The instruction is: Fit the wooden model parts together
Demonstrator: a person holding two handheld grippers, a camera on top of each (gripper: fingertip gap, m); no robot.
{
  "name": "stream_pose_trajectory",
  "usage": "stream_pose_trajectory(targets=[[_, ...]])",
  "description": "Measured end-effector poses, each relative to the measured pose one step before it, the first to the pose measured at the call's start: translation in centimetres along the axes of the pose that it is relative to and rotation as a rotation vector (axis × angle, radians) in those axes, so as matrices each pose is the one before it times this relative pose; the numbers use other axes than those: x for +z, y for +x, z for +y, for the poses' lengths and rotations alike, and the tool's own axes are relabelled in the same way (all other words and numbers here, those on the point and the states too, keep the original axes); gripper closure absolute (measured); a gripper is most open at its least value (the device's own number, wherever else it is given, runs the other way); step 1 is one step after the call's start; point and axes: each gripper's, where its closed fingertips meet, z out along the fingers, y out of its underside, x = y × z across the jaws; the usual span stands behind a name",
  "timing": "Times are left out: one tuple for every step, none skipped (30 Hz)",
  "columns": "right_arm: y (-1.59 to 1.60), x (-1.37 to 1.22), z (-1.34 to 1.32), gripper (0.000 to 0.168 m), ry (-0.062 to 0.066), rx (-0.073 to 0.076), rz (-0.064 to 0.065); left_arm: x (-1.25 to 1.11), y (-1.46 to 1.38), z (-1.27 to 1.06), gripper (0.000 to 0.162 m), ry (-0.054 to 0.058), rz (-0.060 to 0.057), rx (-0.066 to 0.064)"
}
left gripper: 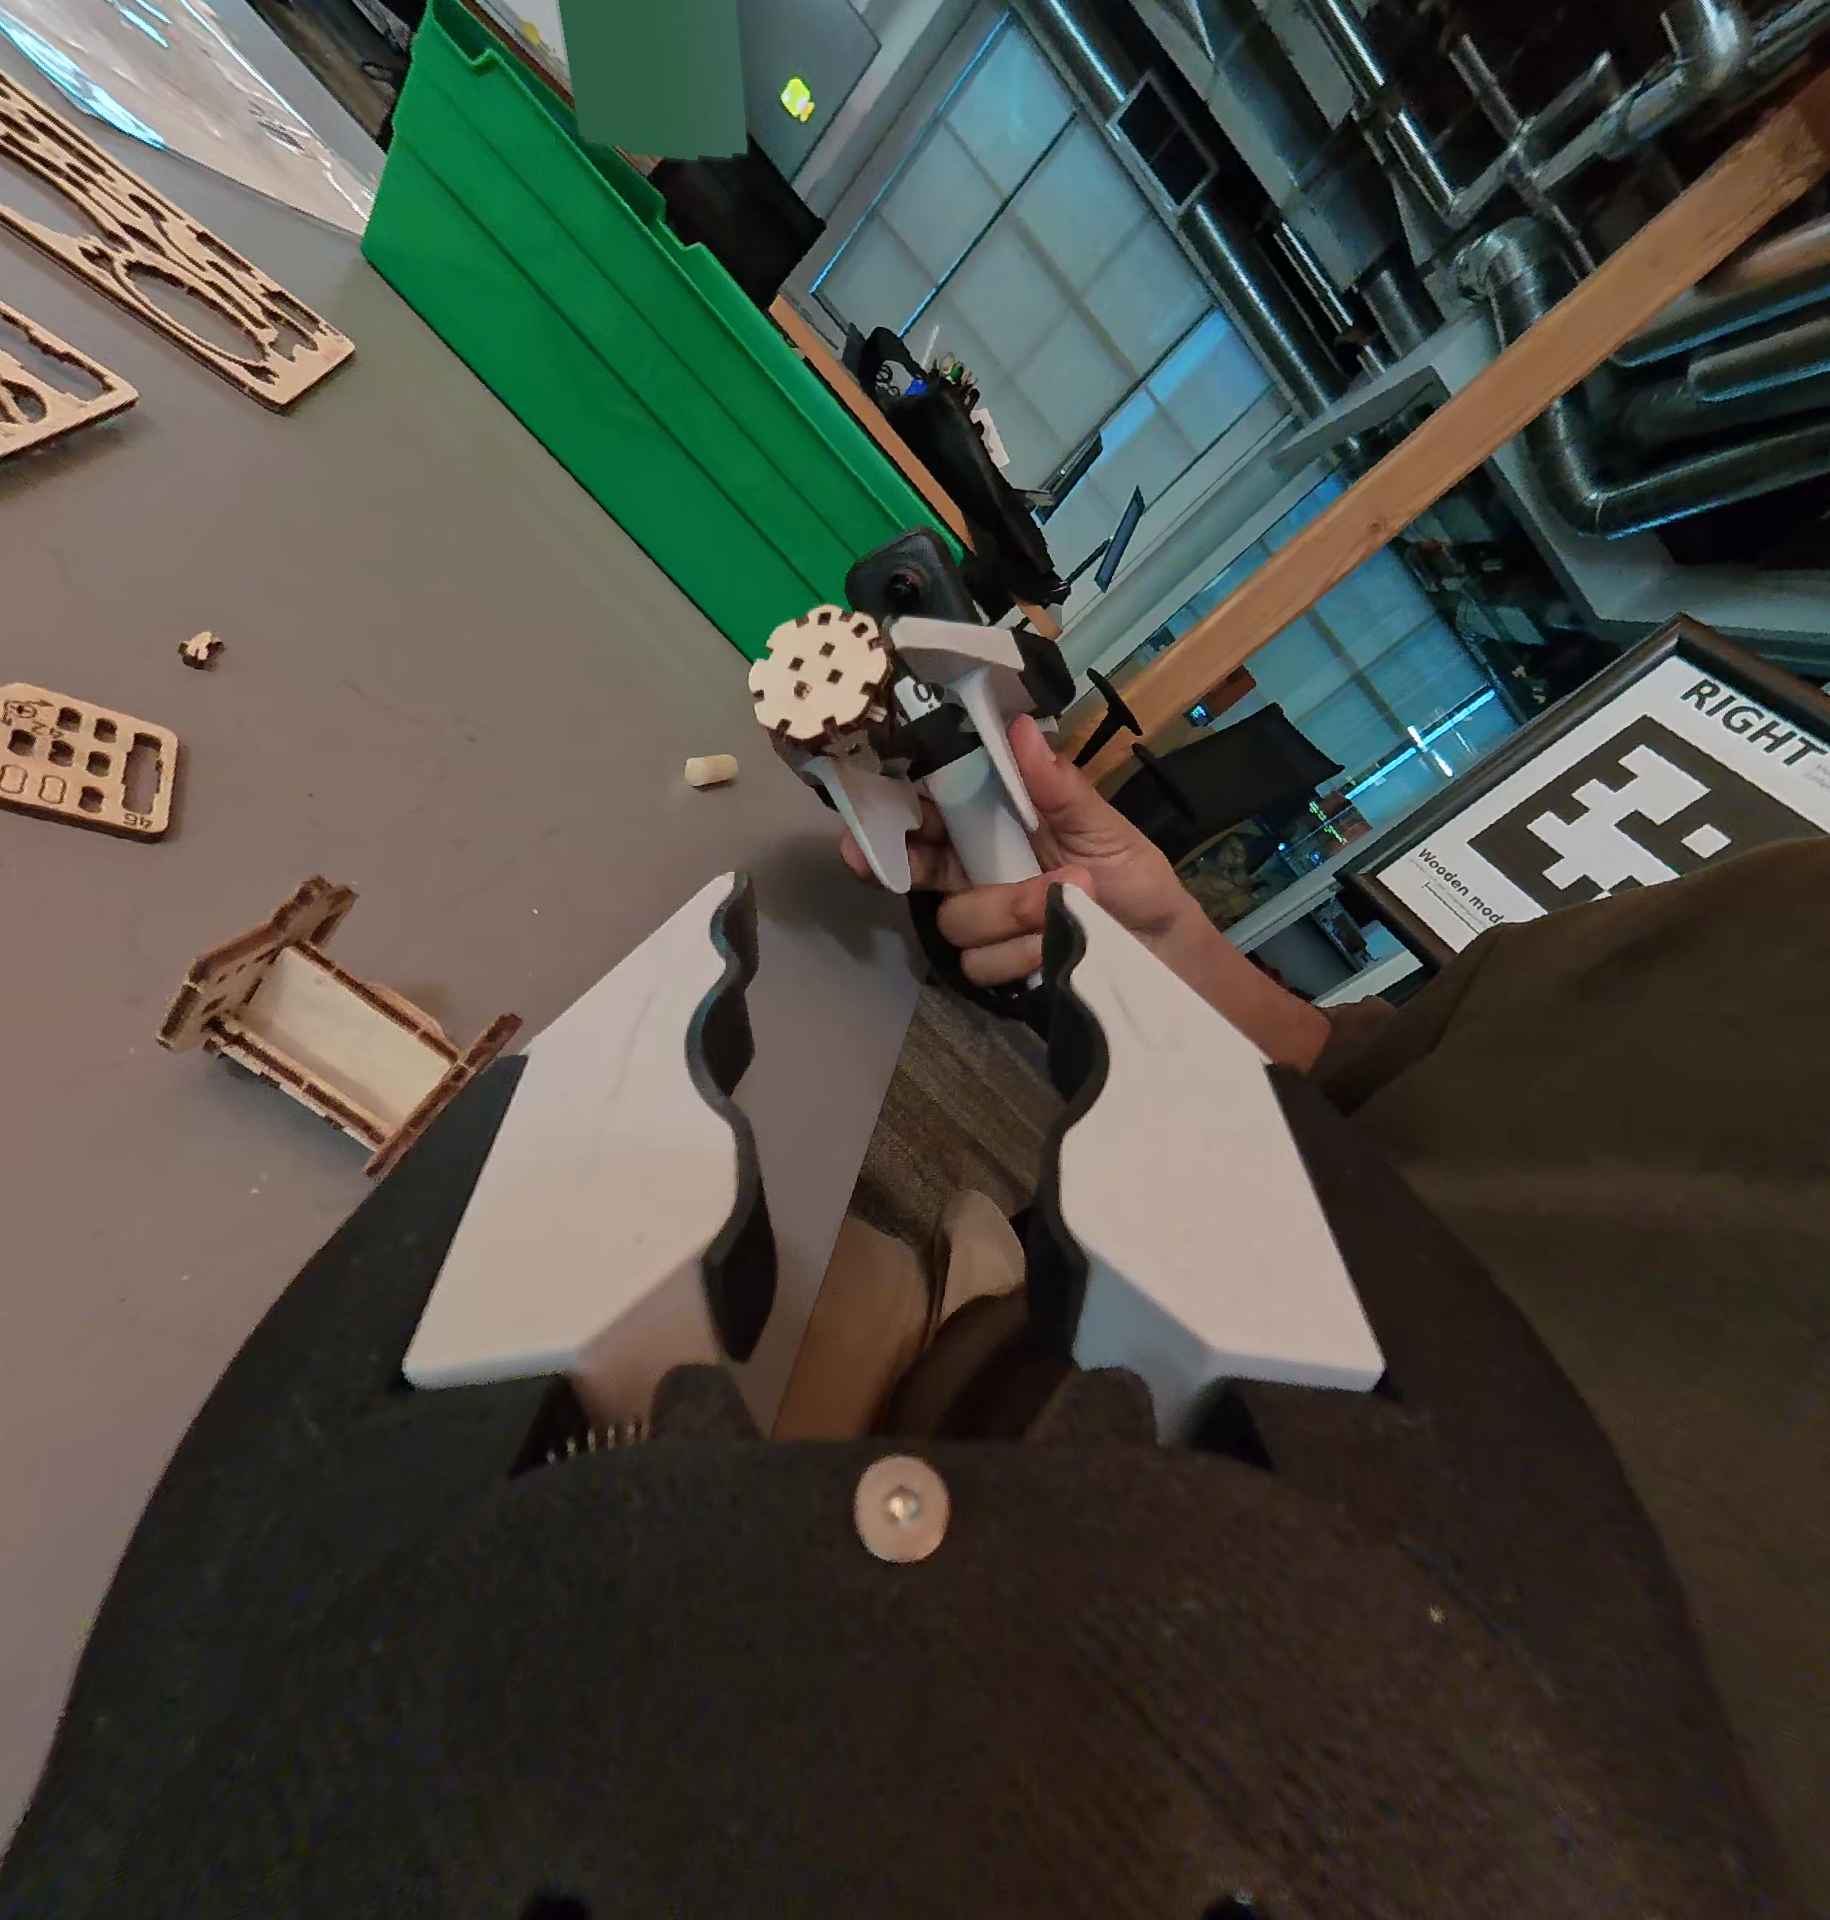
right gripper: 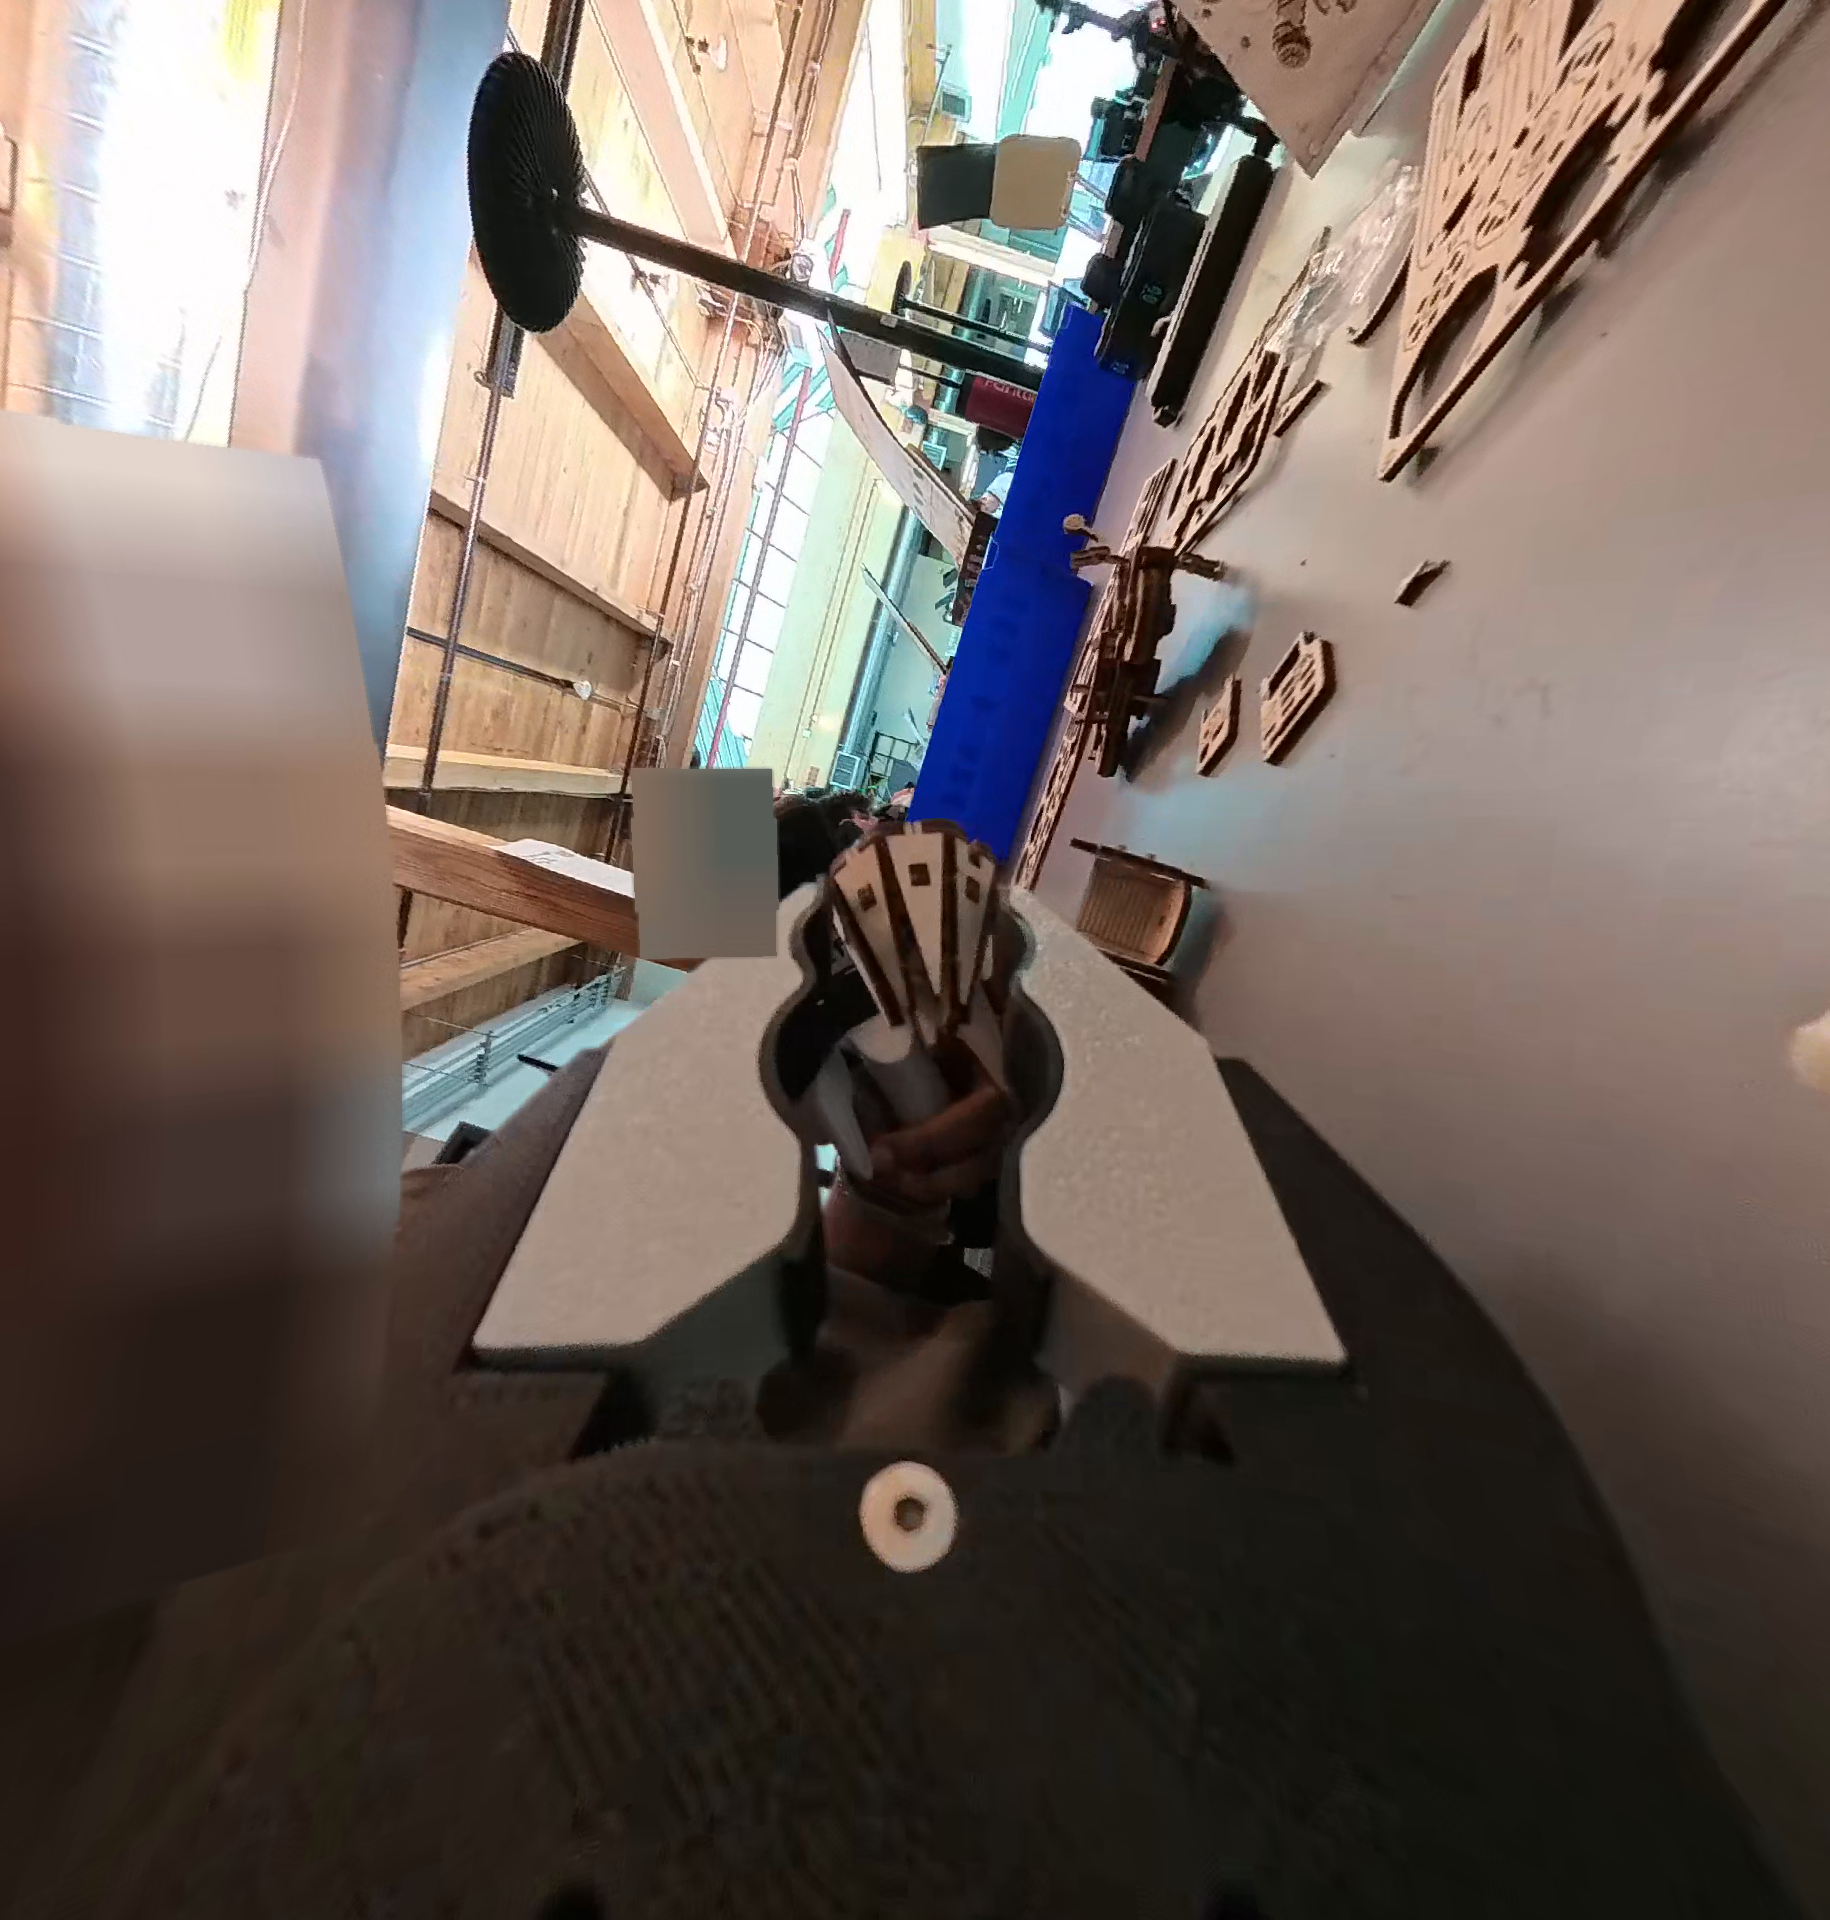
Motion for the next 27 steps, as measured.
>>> stream_pose_trajectory(targets=[[0.03,-0.043,-0.05,0.14,0.0023,0.0065,-0.0011,0.034,0.017,0.037,0.109,-0.0015,0.0001,0.0003],[0.016,-0.038,-0.031,0.14,0.001,0.0062,-0.0016,0.015,0.023,0.021,0.109,-0.0009,0.0003,0.0007],[0.003,-0.024,-0.011,0.14,0.0005,0.0073,-0.0026,0.015,0.011,0.007,0.109,0.0003,-0.0006,0.001],[-0.023,-0.021,-0.011,0.14,0.0016,0.0083,-0.0044,0.009,-0.006,0.003,0.11,0.0002,-0.0015,0.0008],[-0.061,-0.014,-0.013,0.14,0.0008,0.0069,-0.0059,0.008,-0.014,0.014,0.11,-0.0001,-0.0016,0.0005],[-0.019,-0.006,0.032,0.14,-0.0016,-0.0017,-0.0021,-0.007,-0.025,0.007,0.11,0.0002,-0.0015,0.0],[0.064,0.012,0.076,0.14,-0.0046,-0.0144,0.0067,0.001,-0.019,-0.016,0.11,0.0007,-0.0011,-0.0004],[0.022,0.009,0.09,0.14,-0.0074,-0.0282,0.0103,-0.015,-0.008,-0.014,0.11,0.001,-0.0008,-0.0005],[-0.135,0.031,0.11,0.14,-0.01,-0.0451,0.0073,-0.006,0.007,-0.033,0.11,0.0011,-0.0002,0.0001],[-0.214,0.05,0.166,0.14,-0.0157,-0.0618,0.0094,-0.006,0.013,-0.01,0.11,0.0004,0.0004,0.0002],[-0.265,0.081,0.116,0.14,-0.0165,-0.0724,0.0129,-0.001,0.007,0.003,0.11,-0.0009,0.0007,-0.001],[-0.467,0.101,0.064,0.14,-0.0146,-0.0737,0.0035,-0.001,0.005,0.009,0.11,-0.0008,0.0005,-0.0021],[-0.662,0.106,0.045,0.14,-0.0133,-0.0552,-0.0125,-0.007,0.01,-0.009,0.111,0.0009,0.0012,-0.0007],[-0.803,0.153,0.046,0.14,-0.0109,-0.0159,-0.0344,-0.002,0.021,-0.019,0.111,0.0024,0.0002,0.0016],[-0.951,0.15,0.01,0.14,-0.0031,0.0307,-0.0614,-0.004,0.013,-0.03,0.111,0.0029,-0.0005,0.0045],[-0.994,0.104,-0.014,0.14,0.0063,0.0542,-0.0799,-0.002,0.04,0.002,0.111,0.0021,0.0003,0.0076],[-0.64,0.058,0.012,0.14,0.0129,0.0456,-0.0624,0.01,0.063,0.036,0.111,-0.0012,0.0006,0.0074],[-0.024,0.038,0.121,0.139,0.0079,0.0174,-0.0183,0.027,0.078,0.063,0.111,-0.0047,0.0015,0.0042],[0.359,0.033,0.247,0.139,-0.0071,-0.0125,0.016,0.026,0.118,0.05,0.111,-0.0042,0.0035,0.0014],[0.294,0.054,0.289,0.14,-0.0188,-0.0329,0.023,0.011,0.13,-0.01,0.111,-0.0006,0.0045,0.0002],[0.053,0.083,0.178,0.139,-0.0179,-0.0451,0.0172,-0.003,0.148,-0.041,0.111,0.0025,0.0049,0.0],[0.034,0.089,0.06,0.139,-0.0133,-0.0568,0.0243,-0.019,0.147,-0.03,0.111,0.0026,0.0063,-0.0013],[0.169,0.08,0.066,0.14,-0.0157,-0.0739,0.0406,-0.015,0.141,-0.017,0.111,0.0005,0.0084,-0.0048],[0.342,0.07,0.212,0.14,-0.026,-0.0918,0.057,-0.022,0.106,0.024,0.111,-0.0012,0.0091,-0.0121],[0.415,0.085,0.392,0.14,-0.0391,-0.1044,0.067,-0.023,0.106,0.016,0.111,-0.0015,0.0128,-0.0242],[0.38,0.08,0.477,0.14,-0.0463,-0.112,0.069,-0.038,0.269,0.023,0.111,-0.0011,0.0293,-0.0386],[0.167,0.108,0.433,0.139,-0.0428,-0.1147,0.0589,-0.041,0.389,0.069,0.11,-0.0023,0.045,-0.0554]])
